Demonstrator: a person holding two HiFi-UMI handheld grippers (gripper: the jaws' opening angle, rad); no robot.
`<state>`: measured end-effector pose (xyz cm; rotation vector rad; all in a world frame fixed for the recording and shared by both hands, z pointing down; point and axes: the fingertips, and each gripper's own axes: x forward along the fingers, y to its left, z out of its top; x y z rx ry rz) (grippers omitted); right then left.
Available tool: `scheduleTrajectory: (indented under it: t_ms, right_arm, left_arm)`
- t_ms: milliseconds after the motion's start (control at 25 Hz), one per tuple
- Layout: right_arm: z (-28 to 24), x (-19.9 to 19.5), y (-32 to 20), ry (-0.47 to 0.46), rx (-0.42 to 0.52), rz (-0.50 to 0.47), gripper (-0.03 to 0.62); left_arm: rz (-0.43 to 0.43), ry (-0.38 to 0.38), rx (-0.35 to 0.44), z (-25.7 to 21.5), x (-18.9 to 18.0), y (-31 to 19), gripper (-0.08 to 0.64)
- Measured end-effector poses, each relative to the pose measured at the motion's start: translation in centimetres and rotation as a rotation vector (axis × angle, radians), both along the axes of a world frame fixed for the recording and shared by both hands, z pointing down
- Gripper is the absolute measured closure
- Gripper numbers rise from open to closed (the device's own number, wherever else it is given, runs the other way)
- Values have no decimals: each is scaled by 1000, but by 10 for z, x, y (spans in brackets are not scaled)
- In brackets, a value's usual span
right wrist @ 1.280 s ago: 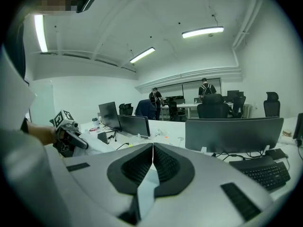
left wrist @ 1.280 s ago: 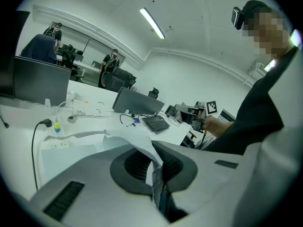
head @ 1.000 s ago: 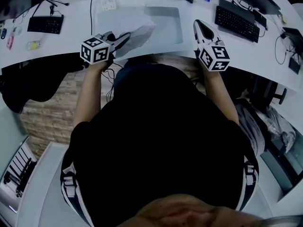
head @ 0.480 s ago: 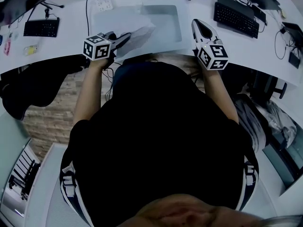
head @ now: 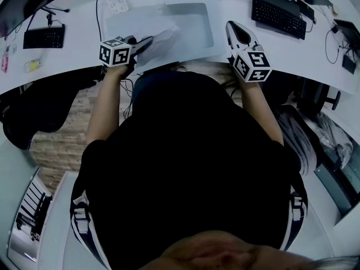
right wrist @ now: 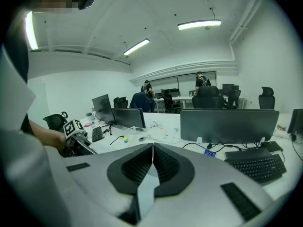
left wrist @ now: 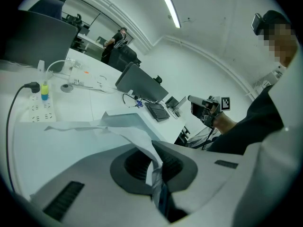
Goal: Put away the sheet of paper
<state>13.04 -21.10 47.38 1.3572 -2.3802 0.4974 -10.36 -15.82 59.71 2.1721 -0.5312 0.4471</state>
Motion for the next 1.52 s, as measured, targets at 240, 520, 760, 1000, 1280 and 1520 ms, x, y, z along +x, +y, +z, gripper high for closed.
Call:
scheduleTrajectory:
  t_ms: [240, 520, 760, 1000, 1280, 1520]
  right_arm:
    - [2, 3, -2, 4, -11, 9, 577]
    - [8, 1, 0, 9, -27, 7, 577]
    - [15, 2, 2, 18, -46, 17, 577]
    - [18, -1, 3, 17, -52, 19, 577]
    - [22, 0, 6, 18, -64, 26, 577]
    - [26, 6, 8, 21, -75, 38, 577]
  left_arm:
    - [5, -10, -42, 20, 1, -7, 540]
    - [-2, -26, -92, 50, -4, -10, 540]
    - [-7, -45, -109, 69, -9, -11, 540]
    - [-24, -56, -140, 86, -12, -10, 540]
    - [-51, -89, -177, 112, -18, -10, 540]
    - [-72, -101, -198, 127, -18, -12, 540]
